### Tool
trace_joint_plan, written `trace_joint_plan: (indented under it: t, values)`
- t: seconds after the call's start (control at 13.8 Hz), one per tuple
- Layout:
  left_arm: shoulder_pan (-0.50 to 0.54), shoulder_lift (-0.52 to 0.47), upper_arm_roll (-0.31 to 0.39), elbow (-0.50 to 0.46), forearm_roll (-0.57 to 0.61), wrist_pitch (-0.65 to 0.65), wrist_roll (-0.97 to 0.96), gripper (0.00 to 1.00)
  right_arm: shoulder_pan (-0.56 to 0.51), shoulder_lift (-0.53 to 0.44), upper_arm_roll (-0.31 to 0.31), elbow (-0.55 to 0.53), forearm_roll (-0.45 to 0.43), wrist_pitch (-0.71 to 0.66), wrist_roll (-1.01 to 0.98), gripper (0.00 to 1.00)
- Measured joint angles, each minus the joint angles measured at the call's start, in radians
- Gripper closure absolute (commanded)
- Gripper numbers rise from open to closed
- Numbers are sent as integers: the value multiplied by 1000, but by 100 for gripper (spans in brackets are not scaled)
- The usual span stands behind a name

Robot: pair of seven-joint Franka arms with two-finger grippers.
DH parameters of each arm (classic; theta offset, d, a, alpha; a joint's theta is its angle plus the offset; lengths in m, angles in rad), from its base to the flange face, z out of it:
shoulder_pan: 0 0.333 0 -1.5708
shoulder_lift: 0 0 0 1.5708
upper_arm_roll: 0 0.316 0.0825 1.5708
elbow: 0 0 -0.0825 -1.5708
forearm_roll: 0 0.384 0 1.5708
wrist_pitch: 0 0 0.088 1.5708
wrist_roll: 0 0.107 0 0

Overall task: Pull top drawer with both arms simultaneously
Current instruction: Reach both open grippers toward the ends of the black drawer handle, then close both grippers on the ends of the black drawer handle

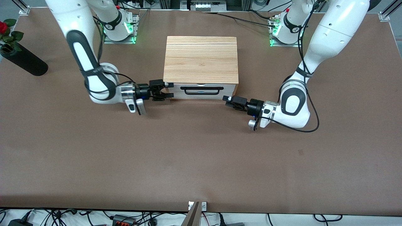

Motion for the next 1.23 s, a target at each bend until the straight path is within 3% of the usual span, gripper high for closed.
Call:
trace_joint_plan:
  t: [0.15,0.29,0.36,0.58,0.8,0.87,1.23]
  values:
    - [-10,15,0,-20,-20,0,60,0,57,47,0,3,105,2,-44,23]
    - [-17,18,-1,-48,-67,-2,123,5,78,56,0,14,130,7,-45,41]
    - [-21,18,-2,-68,-98,-4,162,10,79,55,-1,15,131,7,-45,52]
    - [-42,18,-2,-114,-174,-4,246,26,78,58,-3,14,131,7,-44,68]
    - [-59,18,-3,-140,-214,-5,315,53,78,56,-3,14,133,-2,-43,88]
    - [-61,18,-4,-151,-224,-5,336,57,78,57,-3,14,133,-2,-43,94]
    - [-55,17,-9,-173,-253,-20,365,83,78,55,-3,15,135,-7,-27,96]
